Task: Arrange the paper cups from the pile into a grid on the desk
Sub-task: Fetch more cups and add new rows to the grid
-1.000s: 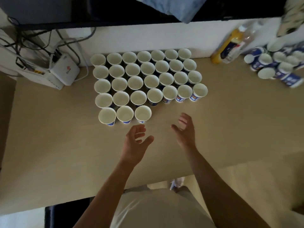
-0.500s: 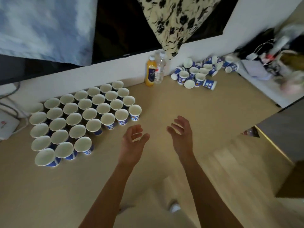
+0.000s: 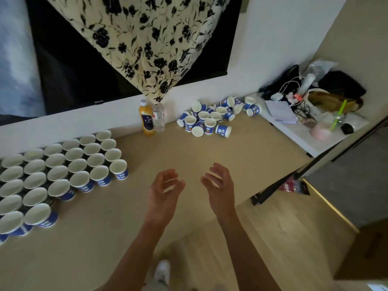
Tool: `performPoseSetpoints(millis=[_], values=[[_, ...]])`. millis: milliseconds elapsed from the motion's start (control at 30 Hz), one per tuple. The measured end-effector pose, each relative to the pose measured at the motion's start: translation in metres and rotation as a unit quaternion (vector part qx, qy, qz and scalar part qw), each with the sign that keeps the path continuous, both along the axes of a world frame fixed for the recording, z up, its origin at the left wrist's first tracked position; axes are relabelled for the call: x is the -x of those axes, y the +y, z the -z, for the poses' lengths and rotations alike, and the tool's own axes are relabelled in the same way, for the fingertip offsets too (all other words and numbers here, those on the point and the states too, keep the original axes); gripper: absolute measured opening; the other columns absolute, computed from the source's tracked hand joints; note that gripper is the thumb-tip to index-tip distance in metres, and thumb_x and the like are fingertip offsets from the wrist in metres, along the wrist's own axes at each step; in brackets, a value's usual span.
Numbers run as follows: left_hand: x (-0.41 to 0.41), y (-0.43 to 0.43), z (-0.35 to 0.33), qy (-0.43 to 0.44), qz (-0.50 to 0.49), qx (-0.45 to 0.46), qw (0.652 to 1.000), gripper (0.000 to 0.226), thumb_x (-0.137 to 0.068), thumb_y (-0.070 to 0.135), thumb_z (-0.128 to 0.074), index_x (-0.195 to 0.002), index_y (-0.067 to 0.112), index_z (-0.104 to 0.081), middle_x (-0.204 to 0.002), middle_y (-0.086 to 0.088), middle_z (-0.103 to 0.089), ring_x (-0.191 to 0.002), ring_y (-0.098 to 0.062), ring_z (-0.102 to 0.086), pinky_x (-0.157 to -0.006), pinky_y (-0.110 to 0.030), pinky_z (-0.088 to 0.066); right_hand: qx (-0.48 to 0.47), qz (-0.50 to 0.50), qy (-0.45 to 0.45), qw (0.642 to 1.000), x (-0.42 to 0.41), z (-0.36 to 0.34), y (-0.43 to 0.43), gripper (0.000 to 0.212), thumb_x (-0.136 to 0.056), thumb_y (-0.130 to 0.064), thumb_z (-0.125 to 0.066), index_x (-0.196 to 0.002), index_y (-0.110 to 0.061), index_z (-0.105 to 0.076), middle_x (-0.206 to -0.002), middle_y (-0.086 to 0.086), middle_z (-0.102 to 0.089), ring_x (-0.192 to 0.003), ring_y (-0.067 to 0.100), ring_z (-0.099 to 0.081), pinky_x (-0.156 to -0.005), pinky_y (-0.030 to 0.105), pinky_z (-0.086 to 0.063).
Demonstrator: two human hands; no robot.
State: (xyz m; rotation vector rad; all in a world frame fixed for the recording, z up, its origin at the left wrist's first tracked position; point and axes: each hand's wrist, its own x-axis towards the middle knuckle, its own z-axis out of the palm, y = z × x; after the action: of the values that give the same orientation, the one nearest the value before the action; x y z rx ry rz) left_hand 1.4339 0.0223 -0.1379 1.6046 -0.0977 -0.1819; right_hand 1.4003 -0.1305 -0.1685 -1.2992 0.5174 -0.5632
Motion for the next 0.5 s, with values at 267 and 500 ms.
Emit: performPoseSetpoints(millis=[267,500], values=[[-0.038,-0.085,0.012,0.003,0.023,-0.005,1.0,0.026,-0.09,0.013,-0.073,-0.115,0.016,-0.064,-0.111,0.003,-0.071,-0.096,0.0,-0.067,-0.071,-0.008,-0.048,0.025,0.003,0.044,0.999,-0.008,0.017,-0.071,0.049,-0.083,0.002,-0.076,-0.123,-0.02,-0.057,-0.125,0.007,-0.061,-0.108,0.02,-0.067,-0.077,0.02,-0.055],[-0.092,-0.17,0.035,0.049,0.023,0.015,0.998,0.023,-0.089,0.011,-0.073,-0.11,0.018,-0.065,-0.11,0.001,-0.071,-0.092,0.003,-0.067,-0.073,-0.008,-0.048,0.061,0.031,0.099,0.993,-0.046,0.022,-0.161,0.048,-0.084,0.004,-0.075,-0.123,-0.017,-0.057,-0.124,0.007,-0.063,-0.104,0.017,-0.068,-0.076,0.017,-0.054]])
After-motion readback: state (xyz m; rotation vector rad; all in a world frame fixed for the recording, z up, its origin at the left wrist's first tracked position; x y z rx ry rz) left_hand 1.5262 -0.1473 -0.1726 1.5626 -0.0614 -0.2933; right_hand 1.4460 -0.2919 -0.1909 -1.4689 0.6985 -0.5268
